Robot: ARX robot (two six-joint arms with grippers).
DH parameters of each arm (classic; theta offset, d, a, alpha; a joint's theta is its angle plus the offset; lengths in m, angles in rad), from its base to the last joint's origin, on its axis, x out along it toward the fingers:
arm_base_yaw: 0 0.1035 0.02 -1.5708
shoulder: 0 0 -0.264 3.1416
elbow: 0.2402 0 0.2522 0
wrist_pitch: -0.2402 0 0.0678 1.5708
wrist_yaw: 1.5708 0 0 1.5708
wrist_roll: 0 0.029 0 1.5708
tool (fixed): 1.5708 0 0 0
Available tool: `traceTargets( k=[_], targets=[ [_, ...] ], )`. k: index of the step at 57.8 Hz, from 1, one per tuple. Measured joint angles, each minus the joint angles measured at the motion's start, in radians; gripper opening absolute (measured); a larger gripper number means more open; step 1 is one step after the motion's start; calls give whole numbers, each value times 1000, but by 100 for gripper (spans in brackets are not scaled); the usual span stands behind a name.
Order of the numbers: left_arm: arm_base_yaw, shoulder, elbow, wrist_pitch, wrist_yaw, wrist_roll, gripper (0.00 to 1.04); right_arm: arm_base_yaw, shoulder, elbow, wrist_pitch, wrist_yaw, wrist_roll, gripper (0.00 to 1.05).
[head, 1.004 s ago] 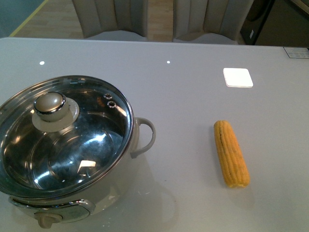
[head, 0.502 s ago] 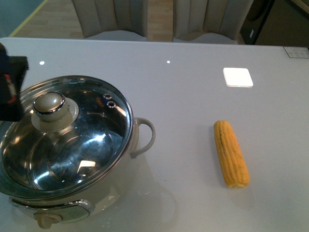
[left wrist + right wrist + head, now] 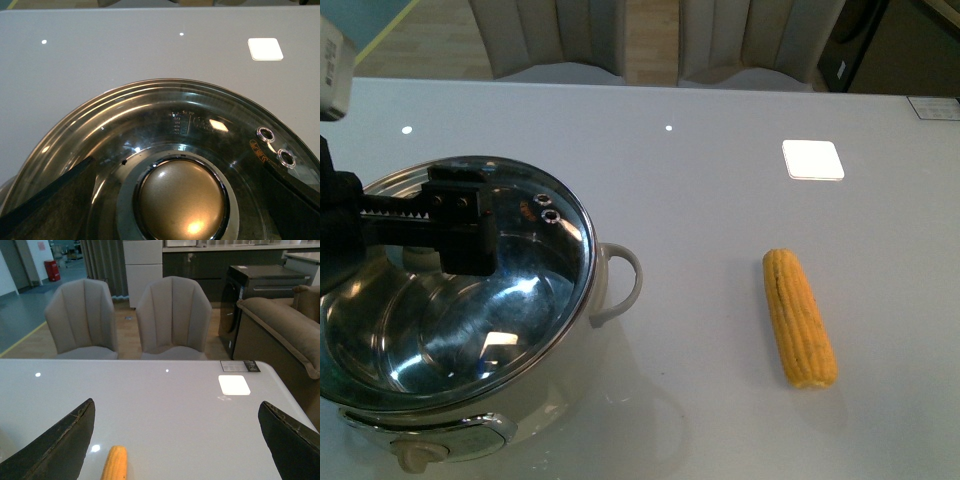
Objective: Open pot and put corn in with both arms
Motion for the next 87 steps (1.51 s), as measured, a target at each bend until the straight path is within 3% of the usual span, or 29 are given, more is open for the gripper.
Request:
traceTargets(
  k=[33, 39, 53, 87],
  targets=[
    [-6, 162, 33, 137, -30, -18, 96, 0, 0, 0, 0, 0, 0, 96],
    [-6, 166, 33, 146, -45, -21, 77, 0, 0, 0, 0, 0, 0, 96],
    [-8, 166, 35, 150, -60, -23, 45, 0, 0, 0, 0, 0, 0, 96],
    [-8, 110, 36, 79, -75, -3, 44, 0, 0, 0, 0, 0, 0, 96]
  ],
)
